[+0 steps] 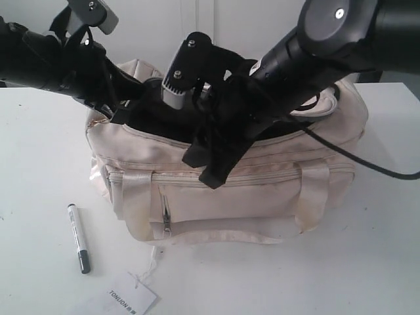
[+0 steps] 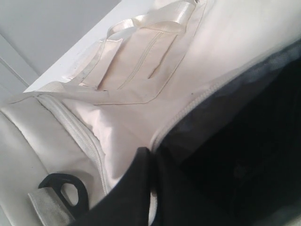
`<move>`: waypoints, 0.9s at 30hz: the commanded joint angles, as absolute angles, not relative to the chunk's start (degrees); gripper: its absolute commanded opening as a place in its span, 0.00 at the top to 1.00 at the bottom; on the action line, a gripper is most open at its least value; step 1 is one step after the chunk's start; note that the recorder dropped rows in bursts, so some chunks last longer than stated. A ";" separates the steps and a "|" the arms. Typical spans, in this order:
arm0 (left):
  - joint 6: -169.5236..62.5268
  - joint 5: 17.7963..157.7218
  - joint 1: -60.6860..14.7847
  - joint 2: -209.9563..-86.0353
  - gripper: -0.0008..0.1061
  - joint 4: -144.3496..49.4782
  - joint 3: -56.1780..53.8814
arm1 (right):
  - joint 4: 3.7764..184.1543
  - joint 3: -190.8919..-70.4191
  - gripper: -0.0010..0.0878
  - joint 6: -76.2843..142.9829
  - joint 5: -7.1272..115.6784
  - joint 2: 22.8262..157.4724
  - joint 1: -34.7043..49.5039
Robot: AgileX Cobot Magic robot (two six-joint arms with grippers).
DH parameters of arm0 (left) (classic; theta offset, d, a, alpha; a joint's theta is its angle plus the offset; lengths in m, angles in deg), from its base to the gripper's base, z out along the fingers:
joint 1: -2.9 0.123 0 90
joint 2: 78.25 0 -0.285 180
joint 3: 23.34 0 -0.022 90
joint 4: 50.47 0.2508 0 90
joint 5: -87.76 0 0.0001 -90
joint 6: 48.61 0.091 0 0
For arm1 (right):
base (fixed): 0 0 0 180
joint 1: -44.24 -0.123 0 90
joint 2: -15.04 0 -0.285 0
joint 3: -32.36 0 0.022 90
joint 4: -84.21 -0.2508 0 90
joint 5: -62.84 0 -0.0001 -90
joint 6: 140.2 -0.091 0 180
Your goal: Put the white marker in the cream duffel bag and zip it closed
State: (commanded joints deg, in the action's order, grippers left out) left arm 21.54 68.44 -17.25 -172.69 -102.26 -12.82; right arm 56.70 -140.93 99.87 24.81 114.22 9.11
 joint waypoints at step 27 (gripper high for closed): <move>21.55 68.23 -17.25 -172.69 0.99 -102.26 -12.82 | 49.79 -139.02 0.68 99.54 28.07 114.35 8.68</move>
